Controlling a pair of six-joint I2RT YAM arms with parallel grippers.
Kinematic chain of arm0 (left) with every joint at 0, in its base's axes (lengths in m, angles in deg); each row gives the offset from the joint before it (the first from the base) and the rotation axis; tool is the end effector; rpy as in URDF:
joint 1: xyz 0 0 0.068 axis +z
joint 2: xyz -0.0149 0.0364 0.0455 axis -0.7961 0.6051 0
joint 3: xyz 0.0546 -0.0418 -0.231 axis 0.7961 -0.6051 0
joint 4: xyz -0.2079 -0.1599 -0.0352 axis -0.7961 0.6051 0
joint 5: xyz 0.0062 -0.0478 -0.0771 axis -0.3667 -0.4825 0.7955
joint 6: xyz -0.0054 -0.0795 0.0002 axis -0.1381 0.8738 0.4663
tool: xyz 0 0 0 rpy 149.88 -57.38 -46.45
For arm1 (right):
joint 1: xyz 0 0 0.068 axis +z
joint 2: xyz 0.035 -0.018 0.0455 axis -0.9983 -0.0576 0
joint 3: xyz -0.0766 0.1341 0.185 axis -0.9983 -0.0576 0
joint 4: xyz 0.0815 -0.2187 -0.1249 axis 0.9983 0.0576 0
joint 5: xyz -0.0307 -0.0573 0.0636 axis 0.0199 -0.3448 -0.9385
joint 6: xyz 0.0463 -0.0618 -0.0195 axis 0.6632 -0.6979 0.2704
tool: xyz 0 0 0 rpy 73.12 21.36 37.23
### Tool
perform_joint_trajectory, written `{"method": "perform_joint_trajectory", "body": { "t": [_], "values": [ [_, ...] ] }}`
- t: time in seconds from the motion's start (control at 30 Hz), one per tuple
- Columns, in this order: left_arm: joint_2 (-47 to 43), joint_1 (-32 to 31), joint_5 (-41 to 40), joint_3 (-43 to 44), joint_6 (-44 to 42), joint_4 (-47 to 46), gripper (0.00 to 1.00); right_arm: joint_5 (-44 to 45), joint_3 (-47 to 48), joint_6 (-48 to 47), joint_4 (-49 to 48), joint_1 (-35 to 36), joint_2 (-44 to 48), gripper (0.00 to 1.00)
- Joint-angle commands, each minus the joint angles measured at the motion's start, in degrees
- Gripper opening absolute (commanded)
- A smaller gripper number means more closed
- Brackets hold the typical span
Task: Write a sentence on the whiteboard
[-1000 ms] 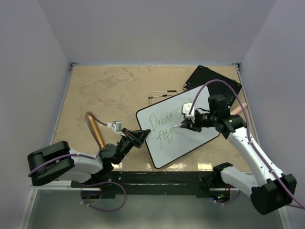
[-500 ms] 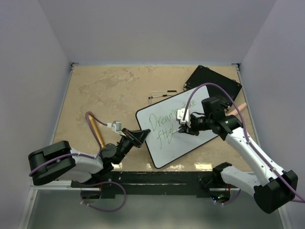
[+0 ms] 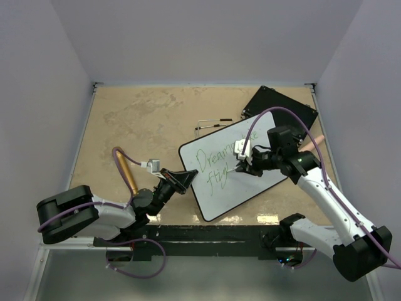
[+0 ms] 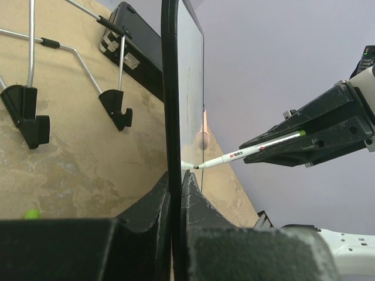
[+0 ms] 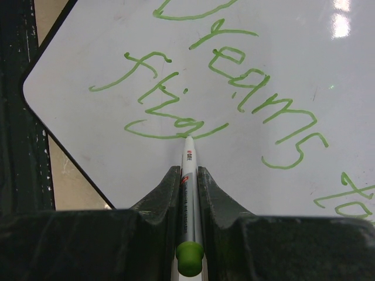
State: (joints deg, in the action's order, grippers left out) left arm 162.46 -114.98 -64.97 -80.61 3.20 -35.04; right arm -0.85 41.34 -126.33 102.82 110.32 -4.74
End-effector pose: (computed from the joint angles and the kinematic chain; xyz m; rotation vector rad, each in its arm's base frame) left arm 0.1336 -0.1906 0.1461 -0.1926 1.5374 -1.2420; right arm 0.2018 0.1356 0.2506 -1.5139 1.6318 0.6022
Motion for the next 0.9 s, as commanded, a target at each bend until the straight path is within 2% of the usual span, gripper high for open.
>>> {"method": "perform_joint_trajectory", "body": {
  "t": [0.0,0.4,0.87],
  "values": [
    [0.26,-0.19,1.90,-1.07,-7.85,-1.37,0.00,2.75,1.34,1.81,-3.14,-0.50,0.76,0.00],
    [-0.09,-0.27,1.90,-1.07,-8.02,-1.37,0.00,5.30,0.29,5.86,-7.80,-1.91,2.25,0.00],
    [-0.35,-0.10,1.90,-0.98,-8.11,-1.02,0.00,3.54,0.90,-5.21,5.03,-1.91,0.15,0.00]
  ]
}}
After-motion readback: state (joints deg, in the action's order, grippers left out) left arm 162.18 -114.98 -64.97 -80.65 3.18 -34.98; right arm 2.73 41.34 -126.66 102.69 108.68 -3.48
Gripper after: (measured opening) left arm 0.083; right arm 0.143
